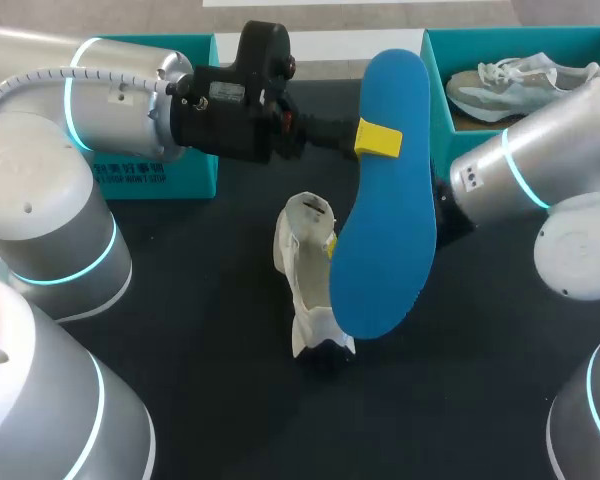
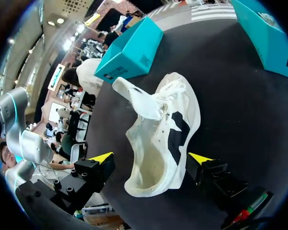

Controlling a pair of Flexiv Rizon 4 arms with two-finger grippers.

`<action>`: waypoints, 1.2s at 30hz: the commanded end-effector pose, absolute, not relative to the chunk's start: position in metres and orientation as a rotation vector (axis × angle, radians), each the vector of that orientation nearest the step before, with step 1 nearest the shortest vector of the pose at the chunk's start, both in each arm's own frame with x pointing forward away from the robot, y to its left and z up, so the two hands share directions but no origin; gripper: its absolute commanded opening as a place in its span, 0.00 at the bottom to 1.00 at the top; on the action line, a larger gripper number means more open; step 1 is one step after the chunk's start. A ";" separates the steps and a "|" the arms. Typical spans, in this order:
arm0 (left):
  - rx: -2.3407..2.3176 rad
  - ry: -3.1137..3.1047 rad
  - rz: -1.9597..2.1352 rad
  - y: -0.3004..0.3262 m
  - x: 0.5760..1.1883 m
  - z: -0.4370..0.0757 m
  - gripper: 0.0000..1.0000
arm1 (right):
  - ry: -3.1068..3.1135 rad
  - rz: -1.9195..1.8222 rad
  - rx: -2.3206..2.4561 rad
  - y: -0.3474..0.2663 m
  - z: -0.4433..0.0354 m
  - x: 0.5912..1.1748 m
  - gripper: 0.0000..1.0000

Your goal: Take the shoe out of the shoebox, open the shoe tongue, remove and reinsert the insole, then place the shoe into the shoebox

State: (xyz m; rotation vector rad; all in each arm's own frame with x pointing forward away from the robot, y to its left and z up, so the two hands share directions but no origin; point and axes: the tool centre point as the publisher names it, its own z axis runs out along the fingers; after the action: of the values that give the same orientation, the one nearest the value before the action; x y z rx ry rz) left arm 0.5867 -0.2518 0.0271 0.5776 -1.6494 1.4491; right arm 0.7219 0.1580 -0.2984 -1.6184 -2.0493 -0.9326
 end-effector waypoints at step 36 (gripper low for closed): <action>0.577 -1.648 1.450 -0.252 0.586 0.026 0.00 | -1.452 -1.253 -1.388 0.115 -0.203 0.716 1.00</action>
State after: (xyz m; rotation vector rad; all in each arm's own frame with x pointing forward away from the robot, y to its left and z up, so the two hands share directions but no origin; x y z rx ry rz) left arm 0.5867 -0.2517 0.0271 0.5778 -1.6493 1.4493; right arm 0.7185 0.1241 -0.2086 -1.4119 -1.4678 -1.2429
